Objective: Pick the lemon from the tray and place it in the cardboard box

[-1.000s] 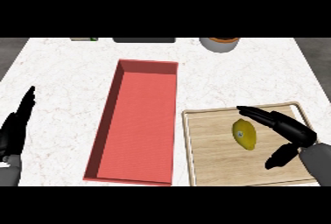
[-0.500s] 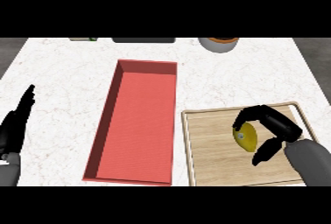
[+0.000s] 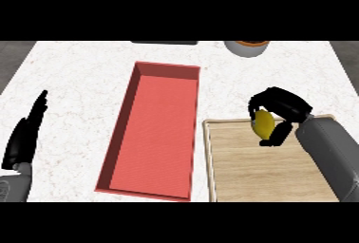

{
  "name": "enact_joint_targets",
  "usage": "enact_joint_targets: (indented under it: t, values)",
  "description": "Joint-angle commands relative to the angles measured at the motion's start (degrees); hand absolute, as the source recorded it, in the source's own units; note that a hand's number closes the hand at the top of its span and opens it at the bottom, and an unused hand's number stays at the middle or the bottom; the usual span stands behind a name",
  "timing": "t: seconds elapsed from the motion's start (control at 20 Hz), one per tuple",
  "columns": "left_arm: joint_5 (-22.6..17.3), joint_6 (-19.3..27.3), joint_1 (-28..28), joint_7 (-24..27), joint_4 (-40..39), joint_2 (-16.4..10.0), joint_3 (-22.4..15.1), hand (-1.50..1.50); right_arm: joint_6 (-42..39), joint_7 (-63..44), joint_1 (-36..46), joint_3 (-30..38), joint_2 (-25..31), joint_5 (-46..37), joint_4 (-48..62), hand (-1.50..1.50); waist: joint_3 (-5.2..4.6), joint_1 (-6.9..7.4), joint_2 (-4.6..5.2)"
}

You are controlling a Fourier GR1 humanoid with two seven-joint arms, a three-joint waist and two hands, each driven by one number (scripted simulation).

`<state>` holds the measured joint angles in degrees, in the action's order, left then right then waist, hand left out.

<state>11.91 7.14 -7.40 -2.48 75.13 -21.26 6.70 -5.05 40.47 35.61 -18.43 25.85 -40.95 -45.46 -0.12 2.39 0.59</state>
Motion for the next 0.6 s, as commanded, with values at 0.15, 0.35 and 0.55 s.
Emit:
enact_joint_targets:
  t: [0.15, 0.35, 0.55]
  values:
    - [0.5, 0.4, -1.5, -0.3, -1.5, 0.9, 0.3, 0.00, 9.9, 0.9, 11.2, 1.5, -2.1, -6.9, 11.2, 1.50, 0.17, -0.95, -0.11]
    - [-0.2, -0.5, 2.4, 0.4, 1.5, 0.2, 1.4, 0.00, 8.5, 1.7, 16.1, 5.8, -2.0, -4.4, 11.7, 1.50, 0.15, -1.17, -0.40]
    - [0.5, -0.5, 0.4, -0.2, -0.3, 0.1, 1.1, 0.00, 10.1, 6.1, 17.0, 9.4, -3.1, 0.5, 5.1, 1.50, 0.14, -2.07, -0.57]
